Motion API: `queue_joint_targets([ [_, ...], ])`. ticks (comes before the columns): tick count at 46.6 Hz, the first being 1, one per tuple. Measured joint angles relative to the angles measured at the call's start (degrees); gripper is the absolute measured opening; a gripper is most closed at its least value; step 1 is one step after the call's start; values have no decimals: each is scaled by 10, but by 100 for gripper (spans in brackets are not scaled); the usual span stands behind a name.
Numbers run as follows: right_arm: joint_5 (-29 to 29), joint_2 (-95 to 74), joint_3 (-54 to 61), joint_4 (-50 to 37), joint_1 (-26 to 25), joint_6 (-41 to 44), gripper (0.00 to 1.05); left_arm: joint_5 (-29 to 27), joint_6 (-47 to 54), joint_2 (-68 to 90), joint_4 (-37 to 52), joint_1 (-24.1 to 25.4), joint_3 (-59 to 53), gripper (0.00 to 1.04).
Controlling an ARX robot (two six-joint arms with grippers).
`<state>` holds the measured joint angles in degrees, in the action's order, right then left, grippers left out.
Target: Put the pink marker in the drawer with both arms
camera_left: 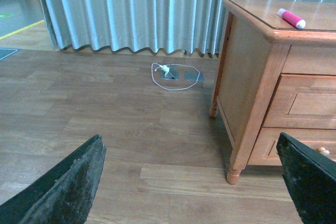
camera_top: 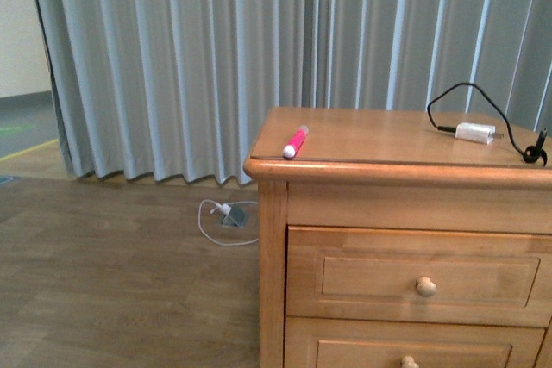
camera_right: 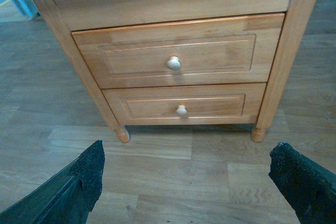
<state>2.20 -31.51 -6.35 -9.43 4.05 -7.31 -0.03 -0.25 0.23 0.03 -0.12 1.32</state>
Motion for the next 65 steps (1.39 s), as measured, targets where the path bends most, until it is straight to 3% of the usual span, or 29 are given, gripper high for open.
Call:
queue_joint_targets([
  [8,-28,-310,-68,-212,42,-1,96,0,0,0,0,0,0,99],
  [20,-75,-588,-188,-329,76,2,96,0,0,0,0,0,0,99],
  [28,-114,-765,-330,-370,94,19,96,0,0,0,0,0,0,99],
  [36,-129,-837,-406,-365,95,19,96,0,0,0,0,0,0,99],
  [65,-165,-967,-539,-361,94,34,96,0,0,0,0,0,0,99],
])
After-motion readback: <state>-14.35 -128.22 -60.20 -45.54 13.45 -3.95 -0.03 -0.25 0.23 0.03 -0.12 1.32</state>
